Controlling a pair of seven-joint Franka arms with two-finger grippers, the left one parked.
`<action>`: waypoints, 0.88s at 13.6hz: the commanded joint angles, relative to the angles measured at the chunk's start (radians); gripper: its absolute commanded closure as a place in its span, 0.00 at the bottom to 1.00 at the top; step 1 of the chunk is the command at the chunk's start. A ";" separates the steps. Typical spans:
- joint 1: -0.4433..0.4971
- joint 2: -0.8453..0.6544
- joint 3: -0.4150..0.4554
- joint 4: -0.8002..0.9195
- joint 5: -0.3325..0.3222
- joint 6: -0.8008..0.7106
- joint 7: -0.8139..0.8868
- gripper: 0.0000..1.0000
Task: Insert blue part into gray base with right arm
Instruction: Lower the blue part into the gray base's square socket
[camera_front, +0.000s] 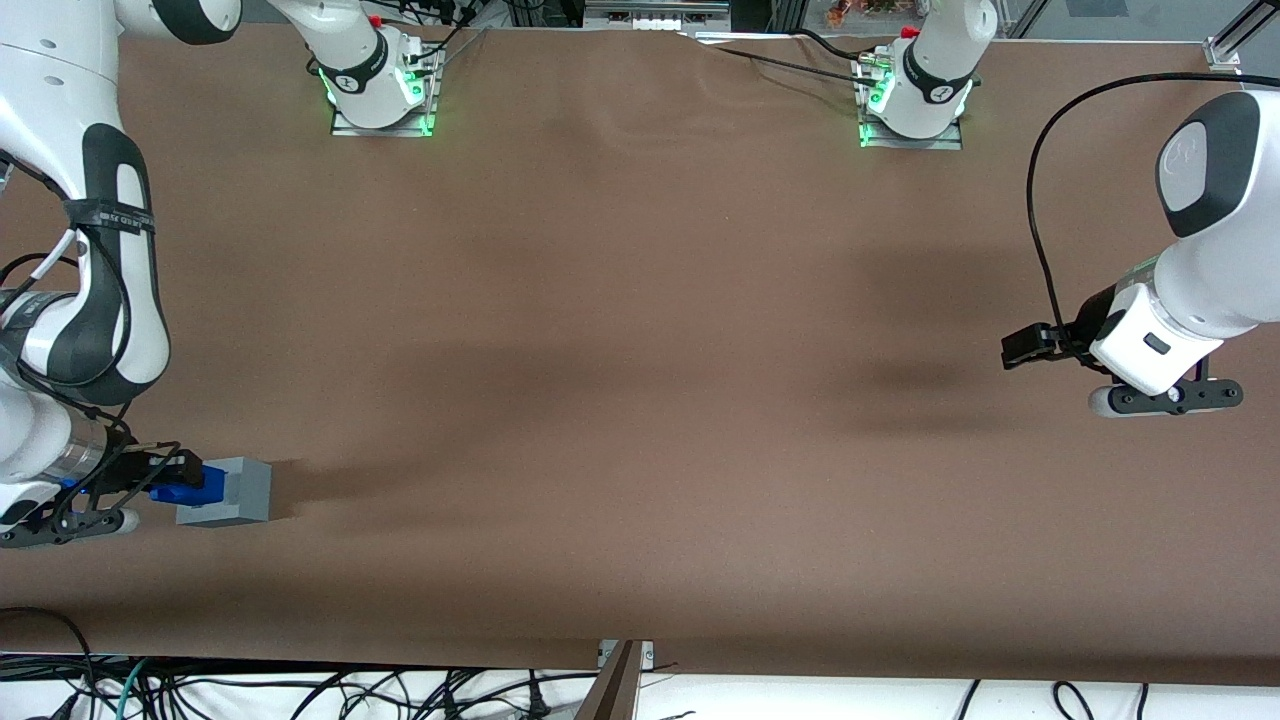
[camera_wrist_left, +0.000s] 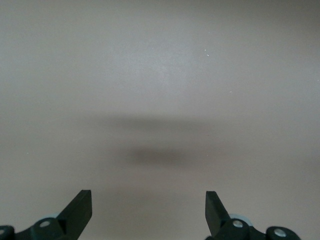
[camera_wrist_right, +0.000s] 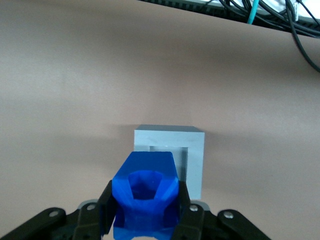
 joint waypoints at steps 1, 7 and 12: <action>-0.016 0.019 0.009 0.007 0.005 0.006 -0.019 0.59; -0.037 0.044 0.009 0.000 0.004 0.046 -0.048 0.59; -0.036 0.056 0.009 -0.002 0.007 0.051 -0.050 0.58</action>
